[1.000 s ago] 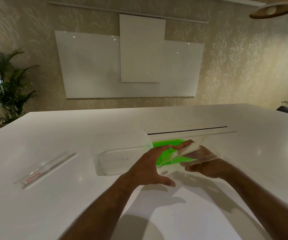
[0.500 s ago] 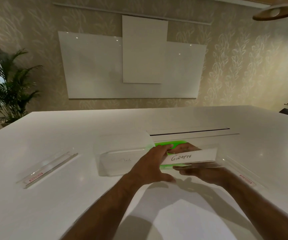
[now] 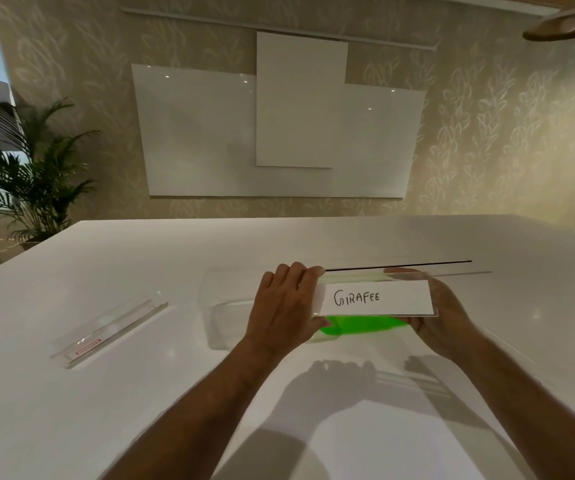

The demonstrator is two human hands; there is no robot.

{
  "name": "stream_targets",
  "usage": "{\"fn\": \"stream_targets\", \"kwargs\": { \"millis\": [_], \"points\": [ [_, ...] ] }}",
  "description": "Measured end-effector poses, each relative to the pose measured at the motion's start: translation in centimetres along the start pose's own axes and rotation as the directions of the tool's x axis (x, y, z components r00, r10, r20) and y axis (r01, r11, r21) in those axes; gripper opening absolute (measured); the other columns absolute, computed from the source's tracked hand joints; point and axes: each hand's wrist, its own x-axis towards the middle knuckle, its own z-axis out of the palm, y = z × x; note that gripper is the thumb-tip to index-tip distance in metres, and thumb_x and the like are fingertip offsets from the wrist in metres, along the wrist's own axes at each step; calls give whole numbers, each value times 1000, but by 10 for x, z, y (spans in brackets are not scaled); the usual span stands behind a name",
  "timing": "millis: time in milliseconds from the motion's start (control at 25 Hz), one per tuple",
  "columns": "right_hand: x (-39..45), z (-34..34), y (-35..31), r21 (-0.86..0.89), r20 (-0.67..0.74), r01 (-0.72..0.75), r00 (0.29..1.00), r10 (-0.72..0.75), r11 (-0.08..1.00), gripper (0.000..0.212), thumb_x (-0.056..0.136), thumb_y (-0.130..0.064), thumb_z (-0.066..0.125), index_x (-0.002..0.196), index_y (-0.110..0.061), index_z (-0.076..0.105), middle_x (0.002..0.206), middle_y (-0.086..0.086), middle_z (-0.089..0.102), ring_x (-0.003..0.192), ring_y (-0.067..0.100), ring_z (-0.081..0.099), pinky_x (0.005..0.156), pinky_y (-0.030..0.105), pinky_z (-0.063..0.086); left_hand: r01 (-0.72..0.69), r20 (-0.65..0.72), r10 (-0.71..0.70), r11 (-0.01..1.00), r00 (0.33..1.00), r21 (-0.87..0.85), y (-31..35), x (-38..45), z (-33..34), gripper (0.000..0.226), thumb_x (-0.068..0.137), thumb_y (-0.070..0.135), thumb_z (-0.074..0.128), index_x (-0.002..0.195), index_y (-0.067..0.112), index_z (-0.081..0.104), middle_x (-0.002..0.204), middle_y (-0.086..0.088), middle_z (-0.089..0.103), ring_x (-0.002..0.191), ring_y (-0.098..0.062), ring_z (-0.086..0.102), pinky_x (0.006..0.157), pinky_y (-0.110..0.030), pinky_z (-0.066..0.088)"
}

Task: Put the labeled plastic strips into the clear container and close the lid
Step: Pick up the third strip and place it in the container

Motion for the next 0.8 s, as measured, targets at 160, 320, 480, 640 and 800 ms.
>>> {"fn": "stream_targets", "kwargs": {
  "millis": [160, 320, 480, 640, 800],
  "points": [
    [2, 9, -16, 24, 30, -33, 999, 32, 999, 36, 83, -21, 52, 112, -8, 68, 109, 19, 72, 110, 39, 61, 92, 45, 51, -31, 17, 29, 993, 999, 118, -18, -5, -9, 89, 46, 60, 89, 115, 13, 60, 93, -5, 63, 77, -25, 56, 66, -37, 45],
    [9, 27, -21, -572, 300, 148, 953, 38, 807, 47, 65, -21, 86, 110, -24, 71, 110, 3, 75, 102, 35, 70, 81, 44, 60, -24, 48, 15, 985, 999, 173, -33, -10, -14, 88, 46, 58, 89, 116, 14, 60, 94, -5, 62, 76, -26, 56, 66, -39, 43],
    [22, 48, -24, -817, 329, 229, 939, 102, 529, 56, 49, -39, 95, 100, -39, 74, 93, -28, 74, 88, 5, 73, 68, 15, 55, -74, 93, 64, 992, 994, 106, -54, -10, -22, 81, 49, 55, 90, 112, 12, 60, 98, -5, 63, 80, -26, 57, 67, -36, 46],
    [44, 65, -26, -842, 366, 302, 929, 62, 447, 70, 42, -52, 88, 107, -30, 75, 90, -34, 70, 88, -19, 62, 75, -1, 42, -88, 259, 101, 994, 961, -61, -85, 2, -34, 76, 61, 55, 85, 118, 15, 57, 116, -2, 64, 95, -22, 54, 79, -31, 42],
    [75, 79, -25, -860, 390, 359, 921, 12, 363, 64, 51, -37, 93, 111, -26, 74, 101, -19, 70, 90, -16, 62, 77, -3, 42, 63, 409, 22, 979, 912, -193, -119, 20, -39, 75, 62, 57, 84, 124, 28, 53, 116, 7, 61, 93, -9, 39, 76, -14, 32]
  ]
}}
